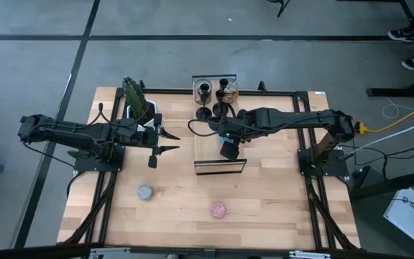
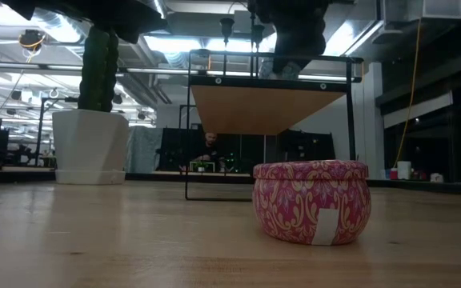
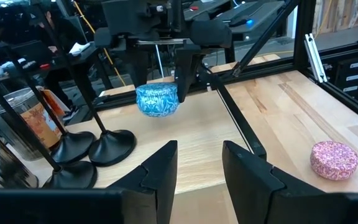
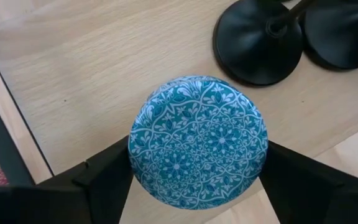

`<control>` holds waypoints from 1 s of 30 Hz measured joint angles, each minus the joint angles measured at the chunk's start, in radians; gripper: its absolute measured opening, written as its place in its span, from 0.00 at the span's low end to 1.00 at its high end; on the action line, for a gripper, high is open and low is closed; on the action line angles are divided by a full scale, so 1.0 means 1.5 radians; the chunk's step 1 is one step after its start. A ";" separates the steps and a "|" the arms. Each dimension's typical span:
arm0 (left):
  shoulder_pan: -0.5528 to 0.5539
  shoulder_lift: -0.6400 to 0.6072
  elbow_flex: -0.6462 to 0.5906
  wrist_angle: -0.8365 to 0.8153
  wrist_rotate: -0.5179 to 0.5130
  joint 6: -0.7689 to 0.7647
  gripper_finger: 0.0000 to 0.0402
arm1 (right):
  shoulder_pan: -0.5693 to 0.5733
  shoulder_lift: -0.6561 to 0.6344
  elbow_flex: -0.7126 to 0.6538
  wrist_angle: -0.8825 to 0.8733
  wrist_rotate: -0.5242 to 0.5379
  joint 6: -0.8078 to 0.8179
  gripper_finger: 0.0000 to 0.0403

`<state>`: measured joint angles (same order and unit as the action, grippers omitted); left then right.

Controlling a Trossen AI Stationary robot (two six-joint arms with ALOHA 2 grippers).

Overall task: Pick & Place candle stick holders
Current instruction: Put the small blue scented candle on the shelf

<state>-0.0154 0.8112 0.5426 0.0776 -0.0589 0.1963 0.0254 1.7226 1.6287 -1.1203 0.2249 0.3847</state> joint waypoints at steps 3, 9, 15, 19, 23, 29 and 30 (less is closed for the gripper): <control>0.000 0.000 0.000 0.000 0.000 0.000 0.31 | 0.000 0.000 0.000 -0.001 0.000 0.000 0.79; 0.000 0.000 0.000 0.000 0.000 0.000 0.30 | 0.000 0.000 0.000 0.000 0.000 0.000 0.78; 0.000 0.000 0.000 0.000 0.000 0.000 0.31 | 0.000 0.000 0.000 0.000 0.002 0.000 0.78; 0.000 0.000 0.000 0.000 0.000 0.000 0.30 | 0.001 0.000 0.000 -0.001 0.011 0.000 0.79; 0.000 0.000 0.000 0.000 0.000 0.000 0.31 | 0.001 0.000 0.000 -0.001 0.010 0.000 0.79; 0.000 0.000 0.000 0.000 0.000 0.000 0.31 | 0.001 0.000 0.000 -0.004 0.011 0.014 0.79; 0.000 0.000 0.000 0.000 0.000 0.000 0.30 | 0.001 0.000 0.000 -0.005 0.015 0.015 0.79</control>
<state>-0.0152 0.8112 0.5426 0.0776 -0.0589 0.1963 0.0261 1.7226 1.6283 -1.1274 0.2470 0.4076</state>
